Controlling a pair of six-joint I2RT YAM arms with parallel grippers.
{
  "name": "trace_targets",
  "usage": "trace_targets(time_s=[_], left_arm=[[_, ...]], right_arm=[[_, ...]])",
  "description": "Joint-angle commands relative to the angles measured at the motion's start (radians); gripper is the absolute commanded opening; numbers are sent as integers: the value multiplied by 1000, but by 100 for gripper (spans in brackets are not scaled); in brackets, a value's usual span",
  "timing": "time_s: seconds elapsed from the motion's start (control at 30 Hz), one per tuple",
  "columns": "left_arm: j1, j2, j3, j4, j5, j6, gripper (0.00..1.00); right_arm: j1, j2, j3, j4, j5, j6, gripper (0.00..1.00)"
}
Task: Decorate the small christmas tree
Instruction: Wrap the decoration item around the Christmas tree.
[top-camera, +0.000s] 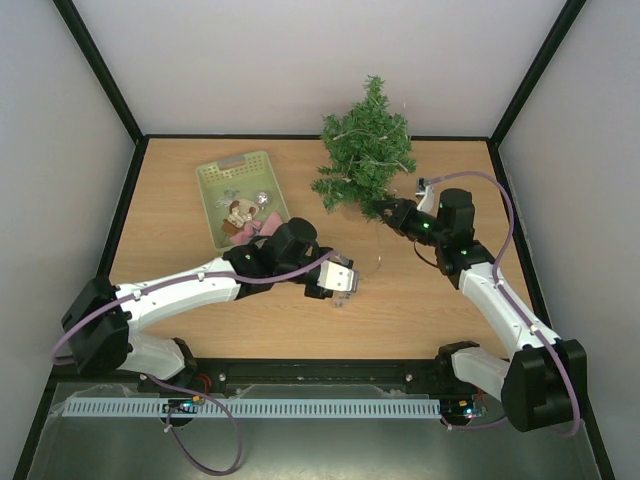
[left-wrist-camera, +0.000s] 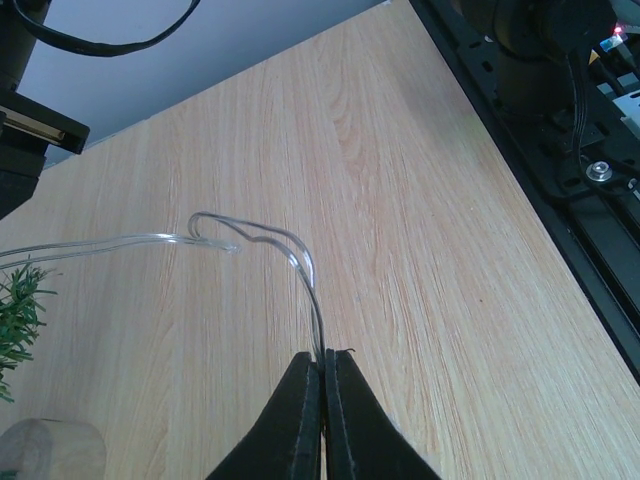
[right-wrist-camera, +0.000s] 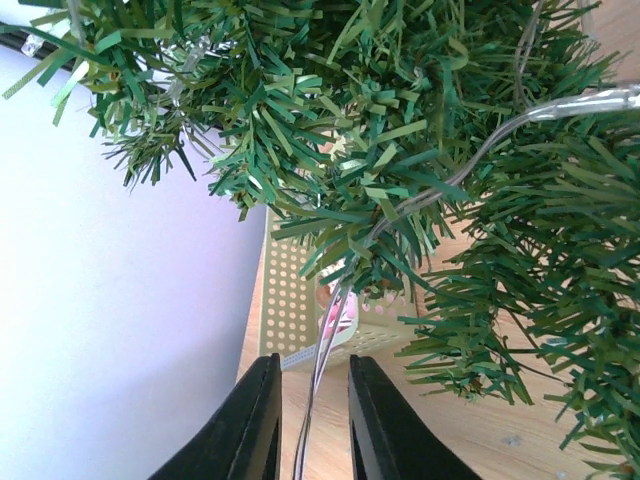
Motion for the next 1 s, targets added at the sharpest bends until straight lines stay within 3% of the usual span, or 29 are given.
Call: trace_targets(time_s=[0.0,0.13,0.43,0.73,0.87,0.97], left_arm=[[-7,-39,-20,3,1,12,2],[-7,-42,-25,7,-13,9,2],[-7,-46,-33,0,-40,10,2],[23,-89,-51,-48,-129,15,2],[43,-112,-53,-56,-179,5,3],[57,-125,-50,-52,-214,-7,2]], right_arm=[[4,-7,-12,46,-10,15,14],[4,-42,-24,46,28,16,2],[5,-103,-31,-55,156,-33,2],[3,-71,-49,-49,130,-33,2],[4,-58,-37,-40,112,-58,5],[5,-59,-20,-70,125,-77,18]])
